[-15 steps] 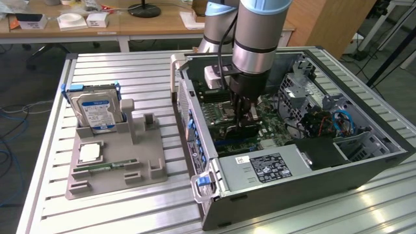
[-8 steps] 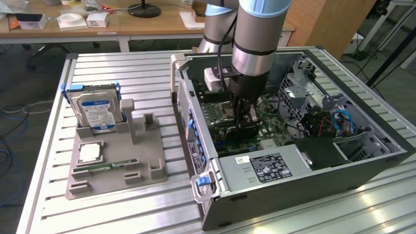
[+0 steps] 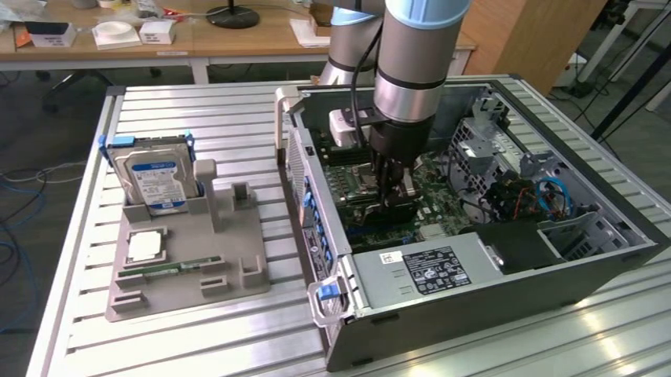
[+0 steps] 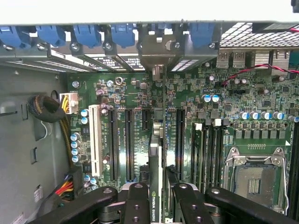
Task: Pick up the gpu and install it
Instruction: 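Insert the gpu into the slot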
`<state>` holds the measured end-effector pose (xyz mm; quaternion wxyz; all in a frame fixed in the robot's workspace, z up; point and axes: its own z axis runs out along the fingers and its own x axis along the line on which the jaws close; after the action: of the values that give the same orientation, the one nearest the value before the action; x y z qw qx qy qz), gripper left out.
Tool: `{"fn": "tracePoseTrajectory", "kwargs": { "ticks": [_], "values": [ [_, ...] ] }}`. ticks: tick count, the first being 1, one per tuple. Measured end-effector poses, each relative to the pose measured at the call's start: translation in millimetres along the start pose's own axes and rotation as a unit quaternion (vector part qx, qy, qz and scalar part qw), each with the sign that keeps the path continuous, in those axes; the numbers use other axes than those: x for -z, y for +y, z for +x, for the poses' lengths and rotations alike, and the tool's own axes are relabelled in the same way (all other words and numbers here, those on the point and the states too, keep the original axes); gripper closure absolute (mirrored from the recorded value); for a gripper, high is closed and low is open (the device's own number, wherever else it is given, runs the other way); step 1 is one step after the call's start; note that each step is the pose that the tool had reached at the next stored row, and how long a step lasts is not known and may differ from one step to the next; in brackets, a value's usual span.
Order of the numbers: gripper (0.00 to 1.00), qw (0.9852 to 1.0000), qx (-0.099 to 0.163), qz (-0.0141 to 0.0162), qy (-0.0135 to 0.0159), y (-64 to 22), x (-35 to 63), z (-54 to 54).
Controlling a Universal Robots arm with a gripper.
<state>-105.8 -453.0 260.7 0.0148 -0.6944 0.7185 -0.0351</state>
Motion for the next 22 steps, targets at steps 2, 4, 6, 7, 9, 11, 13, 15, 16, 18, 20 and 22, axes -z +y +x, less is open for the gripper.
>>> {"fn": "tracePoseTrajectory", "kwargs": {
  "ticks": [2, 4, 6, 7, 9, 11, 13, 15, 16, 18, 20, 22],
  "values": [
    [0.75, 1.0000, 0.000, 0.0000, 0.0000, 0.0, 0.0, 0.0],
    [0.75, 1.0000, 0.000, 0.0000, 0.0000, 0.0, 0.0, 0.0],
    [0.75, 1.0000, 0.000, 0.0000, 0.0000, 0.0, 0.0, 0.0],
    [0.75, 1.0000, 0.000, 0.0000, 0.0000, 0.0, 0.0, 0.0],
    [0.75, 1.0000, 0.000, 0.0000, 0.0000, 0.0, 0.0, 0.0],
    [0.75, 1.0000, 0.000, 0.0000, 0.0000, 0.0, 0.0, 0.0],
    [0.74, 1.0000, 0.000, 0.0001, -0.0003, 0.0, -0.3, -0.1],
    [0.68, 1.0000, 0.000, 0.0001, -0.0001, 0.0, -0.1, -0.1],
    [0.68, 1.0000, 0.000, 0.0000, 0.0000, 0.0, 0.0, 0.0],
    [0.62, 1.0000, 0.000, 0.0000, 0.0000, 0.0, 0.0, 0.0],
    [0.62, 1.0000, 0.000, 0.0000, 0.0000, 0.0, 0.0, 0.0],
    [0.60, 1.0000, 0.000, 0.0000, 0.0000, 0.0, 0.0, 0.0]
  ]
}}
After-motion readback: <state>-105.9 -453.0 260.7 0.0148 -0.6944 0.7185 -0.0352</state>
